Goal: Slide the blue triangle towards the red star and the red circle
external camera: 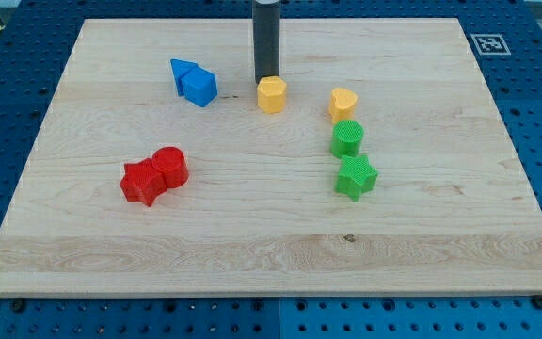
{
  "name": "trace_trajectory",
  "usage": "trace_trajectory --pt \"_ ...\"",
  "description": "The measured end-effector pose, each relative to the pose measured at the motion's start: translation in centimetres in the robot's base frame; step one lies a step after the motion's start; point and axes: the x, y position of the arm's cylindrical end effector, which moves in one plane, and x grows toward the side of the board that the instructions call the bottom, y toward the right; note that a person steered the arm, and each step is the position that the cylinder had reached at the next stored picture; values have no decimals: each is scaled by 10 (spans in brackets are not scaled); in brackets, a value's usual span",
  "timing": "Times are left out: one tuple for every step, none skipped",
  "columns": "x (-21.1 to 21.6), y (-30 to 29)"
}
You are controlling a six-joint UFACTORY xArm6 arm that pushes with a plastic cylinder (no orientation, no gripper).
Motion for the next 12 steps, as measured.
trace_trajectory --pt "1 0" --pt "1 0" --pt "6 0" --pt "8 0" --pt "13 0" --pt "2 0" --pt "-22 -14" --pt "-25 -52" --pt "-25 -89" --pt "-25 -93" --pt "-16 -91" --pt "-3 -91"
